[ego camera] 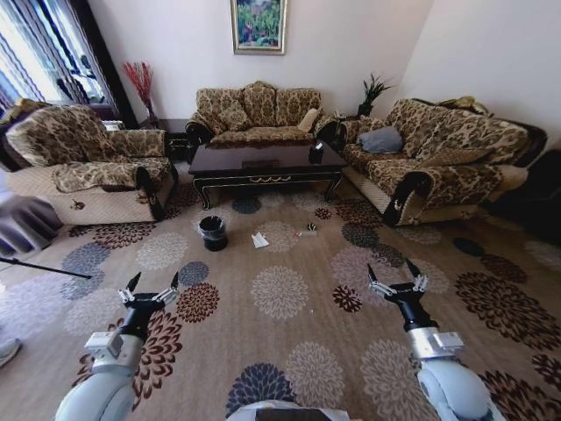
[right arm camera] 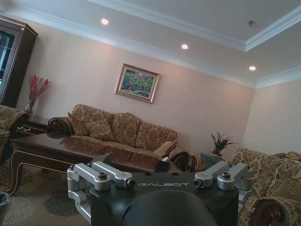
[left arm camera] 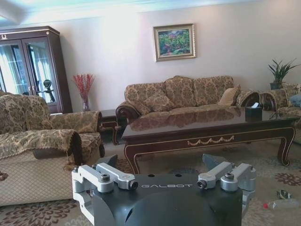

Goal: Move to the front of the table and pick up the trash from the floor, then place it into the trash bin.

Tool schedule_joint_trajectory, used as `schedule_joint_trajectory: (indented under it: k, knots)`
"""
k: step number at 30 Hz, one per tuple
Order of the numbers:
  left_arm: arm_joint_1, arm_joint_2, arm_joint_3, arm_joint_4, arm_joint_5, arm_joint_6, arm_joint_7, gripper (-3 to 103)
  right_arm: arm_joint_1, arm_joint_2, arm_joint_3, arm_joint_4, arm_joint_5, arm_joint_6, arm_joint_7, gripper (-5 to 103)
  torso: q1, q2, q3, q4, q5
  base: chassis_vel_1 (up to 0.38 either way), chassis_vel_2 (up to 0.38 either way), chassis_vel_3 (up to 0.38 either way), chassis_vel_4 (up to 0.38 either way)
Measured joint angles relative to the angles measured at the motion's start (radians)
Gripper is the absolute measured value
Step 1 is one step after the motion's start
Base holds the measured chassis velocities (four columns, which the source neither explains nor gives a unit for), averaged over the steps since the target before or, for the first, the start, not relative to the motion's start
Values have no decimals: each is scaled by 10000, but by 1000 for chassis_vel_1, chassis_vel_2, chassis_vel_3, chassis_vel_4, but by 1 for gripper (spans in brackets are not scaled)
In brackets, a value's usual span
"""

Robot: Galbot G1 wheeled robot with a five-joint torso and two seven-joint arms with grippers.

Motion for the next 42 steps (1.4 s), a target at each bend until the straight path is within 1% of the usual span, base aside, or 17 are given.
schedule_joint_trajectory:
  k: [1,2,3,9,13,16,17,20,22,25,30,33,35,39,42]
  knots:
    - [-8,2,2,7,4,0,1,100,-28,6,-7,62,77,-26,6,100,0,0,0,0,1,0,0,0,0]
    - [-46,27,9,40,35,0,6,100,-104,8,-51,326,502,-202,35,100,0,0,0,0,0,0,0,0,0]
    - [-71,43,11,50,39,0,7,100,-108,8,-58,463,670,-301,54,100,0,1,0,-1,-1,0,0,0,0]
    - [-136,67,11,70,6,1,9,100,6,-110,19,441,457,-312,95,100,0,0,0,3,-2,0,0,0,0]
    - [-107,43,-11,89,-53,37,6,100,-78,-70,61,349,346,-231,95,100,0,0,0,-2,1,0,0,0,0]
    - [70,-6,-55,-125,-195,277,71,100,-52,-22,27,305,308,-223,95,100,-10,-23,-9,-1,0,0,0,0,0]
    - [70,-6,-55,-125,-195,277,71,100,-52,-22,27,305,308,-223,95,100,-10,-23,-9,-1,0,0,0,0,0]
    - [232,-86,-60,-410,-406,535,279,100,33,-99,11,296,317,-247,104,100,-38,-82,-39,-1,2,0,0,0,0]
    - [226,-96,-57,-411,-409,555,281,100,43,-111,12,291,321,-255,108,100,-44,-95,-48,-1,2,0,0,0,0]
    - [118,-123,-44,-334,-423,586,220,100,64,-131,23,220,331,-273,118,100,-126,-276,-147,-3,-2,0,0,0,0]
    - [64,-141,-19,-317,-431,634,168,100,59,-75,26,192,320,-270,141,100,-203,-450,-242,-3,0,0,0,0,0]
    - [-54,-188,82,-295,-421,703,124,100,86,16,-9,188,326,-239,145,100,-320,-704,-382,-3,0,0,0,0,0]
    - [-78,-196,95,-293,-420,719,114,100,97,32,-19,175,406,-230,156,100,-348,-763,-413,-2,-1,0,0,0,0]
    - [-122,-209,102,-236,-415,773,79,100,99,77,-30,45,609,-127,142,100,-477,-1045,-561,-2,1,0,0,0,0]
    - [-129,-218,99,-216,-409,776,72,100,81,94,-29,17,641,-69,95,100,-524,-1146,-617,-2,0,0,0,0,0]
